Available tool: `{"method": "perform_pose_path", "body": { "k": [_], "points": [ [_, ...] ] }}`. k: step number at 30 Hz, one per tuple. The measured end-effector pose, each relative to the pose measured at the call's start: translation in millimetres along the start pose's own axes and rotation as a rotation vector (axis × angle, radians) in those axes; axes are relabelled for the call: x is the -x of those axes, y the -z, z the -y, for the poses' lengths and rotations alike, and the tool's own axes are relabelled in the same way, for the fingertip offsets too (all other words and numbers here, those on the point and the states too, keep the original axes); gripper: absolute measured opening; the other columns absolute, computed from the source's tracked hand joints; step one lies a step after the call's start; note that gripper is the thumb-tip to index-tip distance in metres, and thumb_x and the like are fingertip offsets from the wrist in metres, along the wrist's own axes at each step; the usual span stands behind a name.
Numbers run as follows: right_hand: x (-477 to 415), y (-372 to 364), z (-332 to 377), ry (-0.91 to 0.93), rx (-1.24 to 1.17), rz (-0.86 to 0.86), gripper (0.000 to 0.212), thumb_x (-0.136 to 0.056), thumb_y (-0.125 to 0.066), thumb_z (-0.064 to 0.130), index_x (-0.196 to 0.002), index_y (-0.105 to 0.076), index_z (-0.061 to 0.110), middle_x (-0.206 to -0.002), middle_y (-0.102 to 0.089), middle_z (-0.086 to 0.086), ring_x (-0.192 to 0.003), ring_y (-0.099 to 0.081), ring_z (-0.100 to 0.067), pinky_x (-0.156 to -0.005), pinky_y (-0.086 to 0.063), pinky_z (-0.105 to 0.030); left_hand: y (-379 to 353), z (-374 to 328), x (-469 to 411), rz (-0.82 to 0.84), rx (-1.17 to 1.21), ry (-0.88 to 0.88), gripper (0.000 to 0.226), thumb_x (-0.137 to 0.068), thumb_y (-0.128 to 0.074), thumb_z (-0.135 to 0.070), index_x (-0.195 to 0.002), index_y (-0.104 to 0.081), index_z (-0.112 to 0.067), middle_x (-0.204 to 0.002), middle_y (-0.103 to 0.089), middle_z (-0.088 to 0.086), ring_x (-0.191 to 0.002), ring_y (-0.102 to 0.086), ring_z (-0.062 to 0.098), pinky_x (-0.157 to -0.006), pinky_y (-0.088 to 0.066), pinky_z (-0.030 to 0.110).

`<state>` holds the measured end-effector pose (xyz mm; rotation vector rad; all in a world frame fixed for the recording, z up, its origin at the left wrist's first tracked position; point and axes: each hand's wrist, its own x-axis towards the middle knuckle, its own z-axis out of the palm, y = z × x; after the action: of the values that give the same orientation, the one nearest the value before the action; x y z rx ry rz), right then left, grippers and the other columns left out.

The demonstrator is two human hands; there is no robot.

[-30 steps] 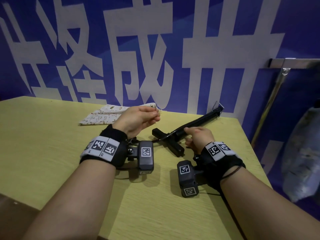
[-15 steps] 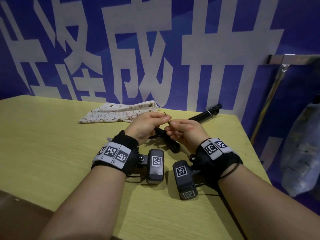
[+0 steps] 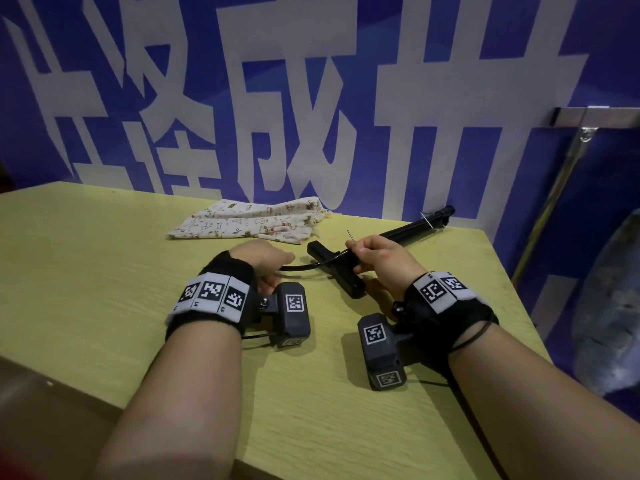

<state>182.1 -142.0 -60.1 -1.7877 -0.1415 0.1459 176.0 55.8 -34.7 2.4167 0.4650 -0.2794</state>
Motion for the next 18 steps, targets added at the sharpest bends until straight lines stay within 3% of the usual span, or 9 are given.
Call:
{"method": "perform_pose_path", "body": {
  "k": [2, 5, 7, 9, 11, 13, 15, 16, 18],
  "points": [
    [-0.8, -1.0, 1.3, -0.005, 0.017, 0.019, 0.015, -0.099, -0.046, 0.022, -0.087, -0.056, 0.02, -0.124, -0.059, -0.009, -0.09, -0.056, -0.02, -0.092, -0.048, -0.046, -1.4, 0.3, -4.3, -0.015, -0.027, -0.024, 0.045, -0.101, -0.045, -0.045, -0.12, -0.055, -0.006, -0.085, -0.061, 0.007, -0.063, -0.053, 0.017, -0.056, -0.045, 0.026],
    [-0.7, -1.8, 3.2, 0.013, 0.051, 0.038, 0.015, -0.099, -0.045, 0.019, -0.088, -0.054, 0.02, -0.124, -0.058, -0.003, -0.088, -0.056, -0.017, -0.088, -0.048, -0.04, -7.0, 0.3, -12.7, -0.088, -0.122, -0.099, 0.055, -0.099, -0.044, -0.049, -0.138, -0.048, -0.009, -0.129, -0.057, 0.012, -0.105, -0.056, 0.025, -0.077, -0.042, 0.033],
    [-1.2, -1.7, 3.8, 0.016, 0.081, 0.038, 0.015, -0.099, -0.045, 0.019, -0.087, -0.054, 0.021, -0.121, -0.06, -0.004, -0.087, -0.056, -0.017, -0.088, -0.049, -0.042, -12.2, -1.4, -14.1, -0.106, 0.065, -0.119, 0.059, -0.097, -0.051, -0.045, -0.143, -0.041, -0.009, -0.14, -0.05, 0.011, -0.121, -0.051, 0.028, -0.083, -0.041, 0.036],
    [-1.3, -1.9, 4.1, 0.014, 0.122, 0.036, 0.015, -0.098, -0.045, 0.019, -0.087, -0.054, 0.022, -0.118, -0.061, -0.006, -0.087, -0.057, -0.017, -0.09, -0.049, -0.043, -15.1, -2.2, -17.9, -0.151, 0.403, -0.121, 0.059, -0.094, -0.059, -0.035, -0.143, -0.039, -0.007, -0.136, -0.054, 0.01, -0.121, -0.053, 0.029, -0.089, -0.047, 0.039],
    [-0.8, -2.3, 4.9, 0.016, 0.157, 0.034, 0.015, -0.098, -0.045, 0.019, -0.087, -0.054, 0.022, -0.112, -0.061, -0.007, -0.086, -0.056, -0.017, -0.087, -0.049, -0.042, -15.2, -3.2, -16.6, -0.153, 0.733, -0.11, 0.058, -0.093, -0.061, -0.024, -0.142, -0.037, -0.006, -0.124, -0.058, 0.013, -0.112, -0.058, 0.024, -0.083, -0.051, 0.034],
    [0.0, -2.4, 5.8, 0.015, 0.169, 0.029, 0.016, -0.099, -0.044, 0.019, -0.086, -0.053, 0.022, -0.104, -0.059, -0.007, -0.084, -0.055, -0.017, -0.079, -0.048, -0.038, -14.9, -4.0, -13.4, -0.061, 1.005, -0.068, 0.049, -0.096, -0.058, -0.021, -0.139, -0.039, -0.008, -0.123, -0.056, 0.018, -0.11, -0.059, 0.027, -0.086, -0.052, 0.037],
    [0.3, -2.8, 5.7, 0.015, 0.162, 0.03, 0.016, -0.099, -0.044, 0.018, -0.086, -0.052, 0.021, -0.101, -0.058, -0.006, -0.083, -0.054, -0.017, -0.077, -0.046, -0.035, -12.8, -4.1, -7.5, 0.098, 1.272, -0.027, 0.026, -0.097, -0.056, -0.023, -0.117, -0.045, -0.009, -0.116, -0.056, 0.023, -0.101, -0.062, 0.032, -0.079, -0.053, 0.044],
    [0.6, -3.0, 5.6, 0.014, 0.161, 0.032, 0.015, -0.099, -0.044, 0.018, -0.087, -0.052, 0.021, -0.1, -0.057, -0.006, -0.083, -0.054, -0.017, -0.077, -0.045, -0.035, -11.8, -3.9, -5.8, 0.154, 1.415, -0.016, 0.023, -0.097, -0.056, -0.024, -0.11, -0.044, -0.009, -0.112, -0.058, 0.022, -0.094, -0.064, 0.031, -0.072, -0.053, 0.043],
    [0.5, -3.1, 5.7, 0.01, 0.162, 0.031, 0.015, -0.099, -0.044, 0.019, -0.088, -0.053, 0.022, -0.1, -0.058, -0.006, -0.084, -0.054, -0.017, -0.078, -0.046, -0.036, -12.0, -2.8, -8.6, 0.138, 1.568, -0.009, 0.026, -0.097, -0.057, -0.027, -0.114, -0.045, -0.011, -0.113, -0.063, 0.019, -0.092, -0.065, 0.027, -0.076, -0.052, 0.036]
  ]
}}
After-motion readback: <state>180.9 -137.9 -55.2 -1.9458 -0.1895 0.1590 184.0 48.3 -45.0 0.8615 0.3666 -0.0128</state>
